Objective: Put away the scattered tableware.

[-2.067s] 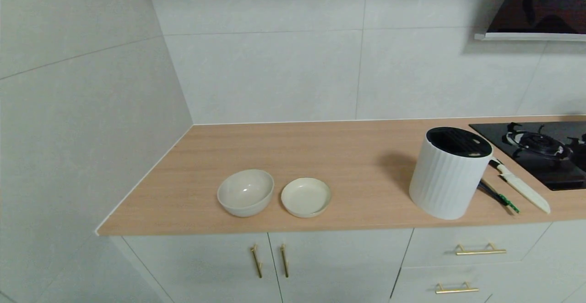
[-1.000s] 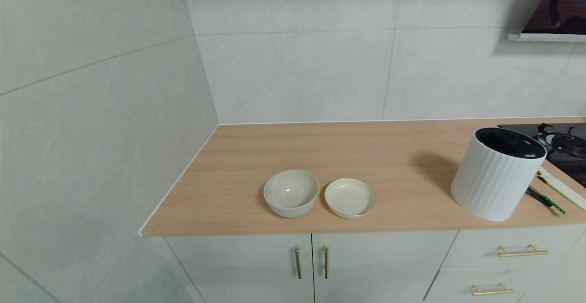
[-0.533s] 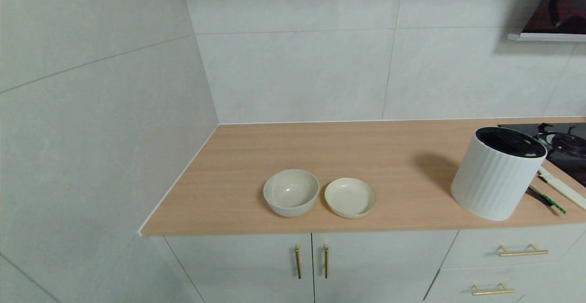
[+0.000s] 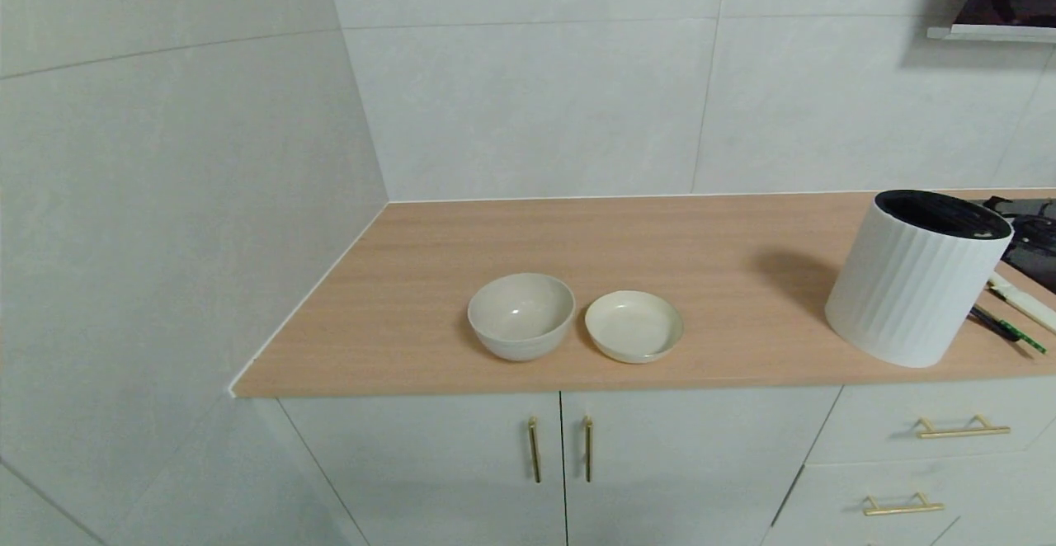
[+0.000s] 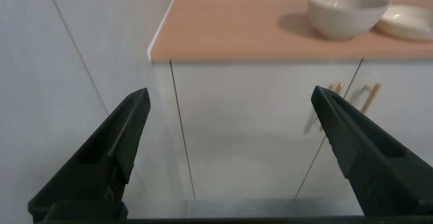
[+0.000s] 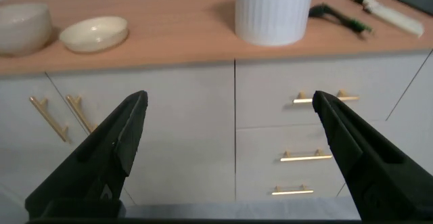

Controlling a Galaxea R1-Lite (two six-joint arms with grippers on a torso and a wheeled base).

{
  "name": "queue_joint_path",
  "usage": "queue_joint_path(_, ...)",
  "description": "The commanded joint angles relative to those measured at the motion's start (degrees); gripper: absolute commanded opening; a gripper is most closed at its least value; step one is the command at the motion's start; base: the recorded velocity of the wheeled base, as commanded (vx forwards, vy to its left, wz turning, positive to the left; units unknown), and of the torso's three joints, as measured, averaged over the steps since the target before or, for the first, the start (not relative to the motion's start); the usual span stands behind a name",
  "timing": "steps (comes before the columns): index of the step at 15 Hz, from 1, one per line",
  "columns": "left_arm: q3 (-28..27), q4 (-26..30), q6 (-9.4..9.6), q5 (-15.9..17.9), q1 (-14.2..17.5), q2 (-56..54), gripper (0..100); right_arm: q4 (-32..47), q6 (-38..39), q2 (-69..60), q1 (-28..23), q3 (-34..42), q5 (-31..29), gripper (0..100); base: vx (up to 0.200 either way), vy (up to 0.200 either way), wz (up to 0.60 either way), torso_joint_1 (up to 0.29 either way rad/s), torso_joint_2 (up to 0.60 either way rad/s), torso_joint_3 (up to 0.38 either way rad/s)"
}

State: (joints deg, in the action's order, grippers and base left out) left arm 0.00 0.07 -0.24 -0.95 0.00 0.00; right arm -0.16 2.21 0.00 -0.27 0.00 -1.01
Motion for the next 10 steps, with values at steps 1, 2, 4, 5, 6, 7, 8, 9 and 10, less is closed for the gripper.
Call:
queue_joint_path(1, 0.00, 0.01, -0.02, -0.02, 0.00, 0.00, 100, -0.02, -0.01, 0.00, 0.00, -0.09, -0.04, 100, 0.000, 0.000, 0.00, -0.251, 0.55, 0.300)
queue_joint_path(2, 0.00, 0.01, -0.02, -0.02, 0.00, 0.00, 100, -0.02, -0.01, 0.00, 0.00, -0.09, -0.04, 100, 0.000, 0.000, 0.00, -0.237, 0.57, 0.310)
queue_joint_path(4, 0.00, 0.01, -0.02, -0.02, 0.00, 0.00, 100, -0.02, -0.01, 0.00, 0.00, -0.09, -0.04, 100, 0.000, 0.000, 0.00, -0.237, 0.54, 0.300)
queue_joint_path(5, 0.00, 0.01, -0.02, -0.02, 0.00, 0.09, 100, -0.02, -0.01, 0.00, 0.00, -0.09, -0.04, 100, 0.000, 0.000, 0.00, -0.232, 0.53, 0.295)
queue_joint_path(6, 0.00, 0.01, -0.02, -0.02, 0.00, 0.09, 100, -0.02, -0.01, 0.09, 0.00, -0.09, -0.04, 100, 0.000, 0.000, 0.00, -0.237, 0.52, 0.300)
queue_joint_path(7, 0.00, 0.01, -0.02, -0.02, 0.00, 0.09, 100, -0.02, -0.01, 0.00, 0.00, -0.09, -0.04, 100, 0.000, 0.000, 0.00, -0.222, 0.51, 0.281)
queue_joint_path(8, -0.09, 0.01, -0.02, -0.02, 0.00, 0.09, 100, -0.02, -0.01, 0.00, 0.00, 0.00, 0.05, 100, 0.000, 0.000, 0.00, -0.203, 0.50, 0.276)
queue_joint_path(9, 0.00, 0.01, -0.02, -0.02, 0.00, 0.09, 100, -0.02, -0.01, 0.00, 0.00, -0.09, -0.04, 100, 0.000, 0.000, 0.00, -0.207, 0.50, 0.286)
queue_joint_path(10, -0.09, 0.01, -0.02, -0.02, 0.00, 0.09, 100, -0.02, -0.01, 0.00, 0.00, 0.00, -0.04, 100, 0.000, 0.000, 0.00, -0.207, 0.50, 0.295)
